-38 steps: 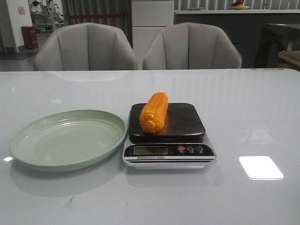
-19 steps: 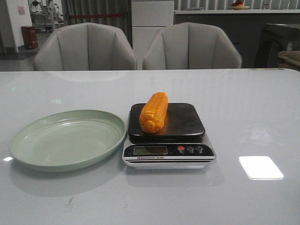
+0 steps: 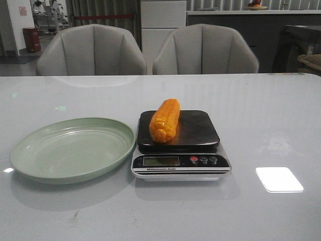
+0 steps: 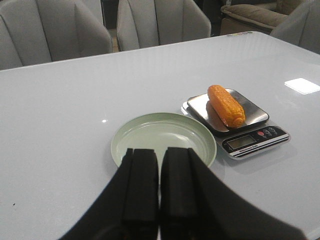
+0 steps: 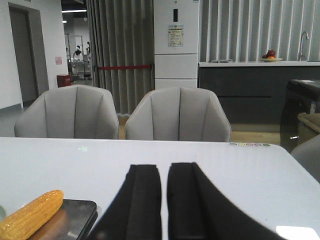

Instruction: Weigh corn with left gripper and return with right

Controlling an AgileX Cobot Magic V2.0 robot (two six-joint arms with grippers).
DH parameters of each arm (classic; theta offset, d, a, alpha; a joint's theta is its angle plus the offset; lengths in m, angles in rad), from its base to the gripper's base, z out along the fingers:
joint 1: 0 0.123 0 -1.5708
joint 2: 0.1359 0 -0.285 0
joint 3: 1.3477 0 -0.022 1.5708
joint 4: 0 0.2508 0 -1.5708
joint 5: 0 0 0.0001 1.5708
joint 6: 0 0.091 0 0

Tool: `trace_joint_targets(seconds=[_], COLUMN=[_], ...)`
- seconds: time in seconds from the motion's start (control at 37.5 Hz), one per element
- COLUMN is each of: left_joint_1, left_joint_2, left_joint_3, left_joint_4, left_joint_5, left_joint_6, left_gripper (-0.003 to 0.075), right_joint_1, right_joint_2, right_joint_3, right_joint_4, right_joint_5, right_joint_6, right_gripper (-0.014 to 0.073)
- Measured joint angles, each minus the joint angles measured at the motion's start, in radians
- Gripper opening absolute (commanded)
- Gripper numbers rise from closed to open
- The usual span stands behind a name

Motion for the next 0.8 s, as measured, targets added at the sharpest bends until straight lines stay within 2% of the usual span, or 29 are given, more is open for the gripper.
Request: trace_joint_targets(seconds=[0.16,0.29,0.45,0.53,0.67,0.69,0.8], left_joint_1=[0.000,0.000,0.000,0.000,0.000,0.000,0.000], left_joint_2=[0.000,0.000,0.000,0.000,0.000,0.000,0.000], left_joint_3=[0.000,0.000,0.000,0.000,0.000,0.000,0.000], left_joint_4=[0.000,0.000,0.000,0.000,0.000,0.000,0.000], left_joint_5=[0.000,0.000,0.000,0.000,0.000,0.000,0.000], left_joint_6=[0.000,0.000,0.000,0.000,0.000,0.000,0.000], left_gripper=[0.0114,0.0114,0.0114,0.0114,0.0114,0.0114,0.0114], right_joint_1=[0.000,0.000,0.000,0.000,0.000,0.000,0.007], right_joint_2=[0.134,0.205,0.227,0.227,0.227,0.227,0.246], right_joint_3=[-0.129,-0.163,-0.163,-0.168,-0.180,-0.185,-0.199], right_joint_4=[0.000,0.000,0.000,0.005,0.018,0.019,0.026], right_joint_5=[0.175,0.291,0.339,0.339,0.336,0.336,0.336], right_joint_6=[0.000,0.000,0.000,0.000,0.000,0.000,0.000], right_gripper=[0.0213,0.0213,0.0230,0.0324,0.0593,0.0617,0.0575])
